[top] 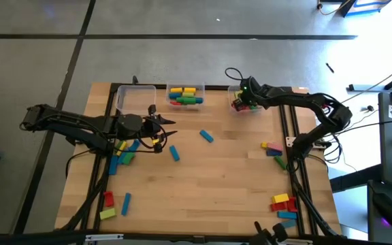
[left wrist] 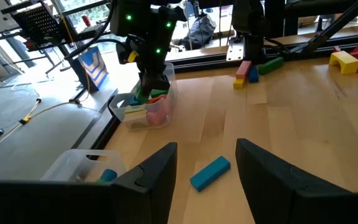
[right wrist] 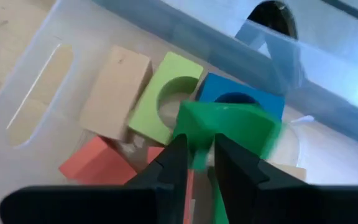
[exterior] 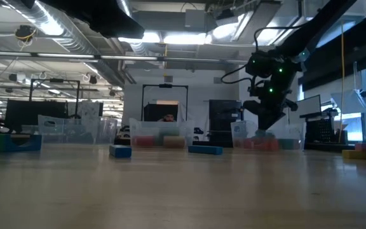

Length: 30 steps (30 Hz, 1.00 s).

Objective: Sort blocks by size
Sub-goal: Put the green arch block into the right transparent bin, then put the yellow arch block into the right transparent bin

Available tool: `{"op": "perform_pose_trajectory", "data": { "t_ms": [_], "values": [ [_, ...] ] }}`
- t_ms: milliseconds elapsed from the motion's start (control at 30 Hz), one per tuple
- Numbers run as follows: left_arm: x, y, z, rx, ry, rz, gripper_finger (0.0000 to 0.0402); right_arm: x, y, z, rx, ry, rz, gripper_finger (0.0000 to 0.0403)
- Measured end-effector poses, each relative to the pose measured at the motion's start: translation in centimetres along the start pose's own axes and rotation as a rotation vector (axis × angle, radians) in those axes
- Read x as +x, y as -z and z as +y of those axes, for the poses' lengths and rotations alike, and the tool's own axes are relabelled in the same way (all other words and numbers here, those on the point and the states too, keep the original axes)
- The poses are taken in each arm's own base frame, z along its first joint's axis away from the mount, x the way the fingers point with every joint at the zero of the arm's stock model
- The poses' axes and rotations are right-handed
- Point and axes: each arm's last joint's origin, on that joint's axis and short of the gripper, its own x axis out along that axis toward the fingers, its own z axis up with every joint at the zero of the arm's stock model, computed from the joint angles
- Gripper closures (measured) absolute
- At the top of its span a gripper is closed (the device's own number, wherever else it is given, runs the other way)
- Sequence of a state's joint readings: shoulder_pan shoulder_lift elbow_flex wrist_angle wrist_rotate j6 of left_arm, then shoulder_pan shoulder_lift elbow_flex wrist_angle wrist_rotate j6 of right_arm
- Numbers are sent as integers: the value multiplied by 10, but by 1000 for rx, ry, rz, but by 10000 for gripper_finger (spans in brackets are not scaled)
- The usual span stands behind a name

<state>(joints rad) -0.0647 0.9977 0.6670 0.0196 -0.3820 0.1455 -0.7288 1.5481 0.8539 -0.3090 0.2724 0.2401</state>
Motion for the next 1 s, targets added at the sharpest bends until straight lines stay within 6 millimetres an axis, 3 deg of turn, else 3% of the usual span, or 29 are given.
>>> {"op": "perform_pose_trajectory", "data": {
  "t_ms": [267, 400, 567, 700, 833, 1000],
  "values": [
    [0, 0, 0, 0, 0, 1, 243, 3, 1, 1, 10, -6, 14, 265],
    [0, 0, 0, 0, 0, 1, 243, -8, -6, 1, -16, -17, 30, 227],
    [0, 0, 0, 5, 0, 1, 243, -46, -21, 6, -63, -41, 42, 201],
    [0, 0, 0, 12, 1, 1, 243, -84, -22, 19, -132, -107, 71, 197],
    [0, 0, 0, 12, 1, 1, 243, -119, -7, 38, -197, -165, 137, 200],
    [0, 0, 0, 12, 1, 2, 243, -147, 27, 64, -261, -246, 276, 205]
  ]
}}
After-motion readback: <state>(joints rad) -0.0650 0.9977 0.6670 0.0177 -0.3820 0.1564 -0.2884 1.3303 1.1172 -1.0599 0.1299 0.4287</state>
